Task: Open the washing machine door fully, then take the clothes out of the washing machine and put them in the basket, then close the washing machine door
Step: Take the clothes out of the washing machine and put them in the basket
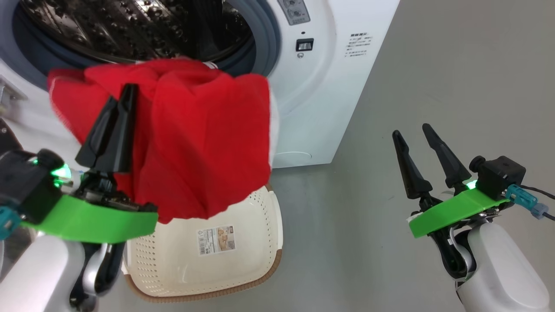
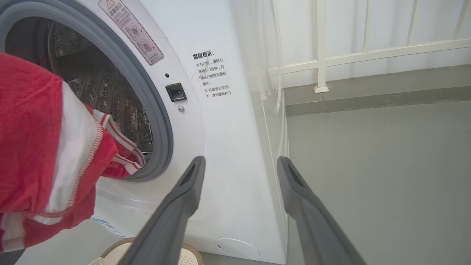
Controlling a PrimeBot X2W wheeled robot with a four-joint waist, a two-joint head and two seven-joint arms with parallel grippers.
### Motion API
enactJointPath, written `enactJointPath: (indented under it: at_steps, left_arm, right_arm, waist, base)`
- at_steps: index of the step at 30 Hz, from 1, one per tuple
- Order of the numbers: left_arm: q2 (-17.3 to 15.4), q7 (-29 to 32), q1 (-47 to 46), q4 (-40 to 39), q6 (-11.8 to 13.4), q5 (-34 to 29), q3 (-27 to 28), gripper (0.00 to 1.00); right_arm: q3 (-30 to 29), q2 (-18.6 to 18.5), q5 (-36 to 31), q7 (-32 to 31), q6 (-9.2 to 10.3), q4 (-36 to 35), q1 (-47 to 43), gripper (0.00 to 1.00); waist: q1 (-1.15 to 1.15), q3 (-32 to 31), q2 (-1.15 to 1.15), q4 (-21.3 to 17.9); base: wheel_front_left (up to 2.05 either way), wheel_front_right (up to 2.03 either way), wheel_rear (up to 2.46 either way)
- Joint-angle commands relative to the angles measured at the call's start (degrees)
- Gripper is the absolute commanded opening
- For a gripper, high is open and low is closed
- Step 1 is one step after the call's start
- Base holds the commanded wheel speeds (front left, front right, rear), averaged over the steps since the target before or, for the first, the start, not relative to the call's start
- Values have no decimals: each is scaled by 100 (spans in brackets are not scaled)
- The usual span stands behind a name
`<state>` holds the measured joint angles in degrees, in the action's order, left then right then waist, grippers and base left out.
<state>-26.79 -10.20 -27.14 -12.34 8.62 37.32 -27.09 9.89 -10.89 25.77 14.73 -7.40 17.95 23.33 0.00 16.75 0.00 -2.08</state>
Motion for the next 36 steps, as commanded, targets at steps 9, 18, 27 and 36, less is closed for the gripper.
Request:
enactJointPath:
  at_steps: [9,18,27,36]
  left_arm:
    - [-113,221,650,-629,322,22,-42,0]
    - [359,-90,920,1129,-257,370,-521,0]
    - [851,-266,288,3781,-1175,527,-822,0]
    - [1284,-380,-542,6227,-1540,566,-999,0]
  right_arm:
    - [191,-44,41,27,-9,-103,-112,100]
    - [227,-58,66,27,-9,-99,-83,100]
    - [261,-44,89,27,-9,-107,-29,100]
    - [280,-3,86,27,-9,-133,53,100]
  waist:
    - [0,-12,0,-11]
    - [0,2,0,-46]
    - [0,76,0,-145]
    - [0,257,0,-349]
  base:
    - [0,0,0]
    - [0,0,0]
    - [0,0,0]
    - [0,0,0]
